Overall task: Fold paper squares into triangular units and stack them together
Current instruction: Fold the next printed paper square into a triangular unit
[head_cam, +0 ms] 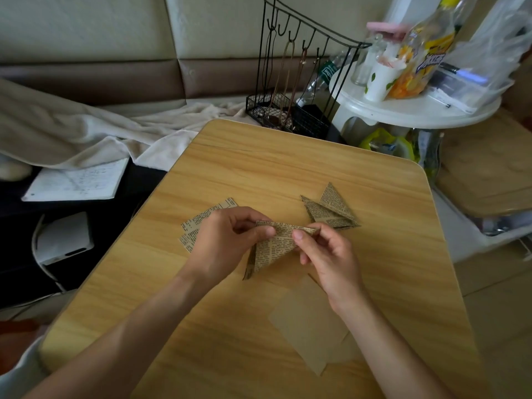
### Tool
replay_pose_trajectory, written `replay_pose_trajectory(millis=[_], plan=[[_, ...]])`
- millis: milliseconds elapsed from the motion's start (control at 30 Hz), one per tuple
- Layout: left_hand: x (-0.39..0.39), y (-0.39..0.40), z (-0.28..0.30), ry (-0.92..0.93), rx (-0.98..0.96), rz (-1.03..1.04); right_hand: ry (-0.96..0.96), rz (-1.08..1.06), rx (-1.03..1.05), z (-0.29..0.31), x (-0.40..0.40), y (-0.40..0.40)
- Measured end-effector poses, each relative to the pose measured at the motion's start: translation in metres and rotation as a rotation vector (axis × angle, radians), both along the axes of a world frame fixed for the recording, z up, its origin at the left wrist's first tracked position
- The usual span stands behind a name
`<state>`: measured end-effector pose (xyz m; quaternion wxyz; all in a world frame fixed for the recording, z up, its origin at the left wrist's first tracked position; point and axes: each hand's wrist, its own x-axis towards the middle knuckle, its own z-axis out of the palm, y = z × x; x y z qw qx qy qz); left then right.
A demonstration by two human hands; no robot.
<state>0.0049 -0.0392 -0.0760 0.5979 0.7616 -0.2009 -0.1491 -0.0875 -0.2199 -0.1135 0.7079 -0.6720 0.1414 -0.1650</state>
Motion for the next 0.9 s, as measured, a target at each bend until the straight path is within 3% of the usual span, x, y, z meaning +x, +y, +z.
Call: replay_pose_trajectory(millis=[567, 900], plan=[[0.0062, 0.0088, -0.0033, 0.046, -0.071, -0.023, -0.013, 0.043, -0.005, 0.0057, -0.0021, -0.0009], [0.0046, 0.0076, -0.0006, 0.216, -0.107, -0.033, -0.014, -0.001, -0.030, -0.0005, -0.0008, -0.0005]])
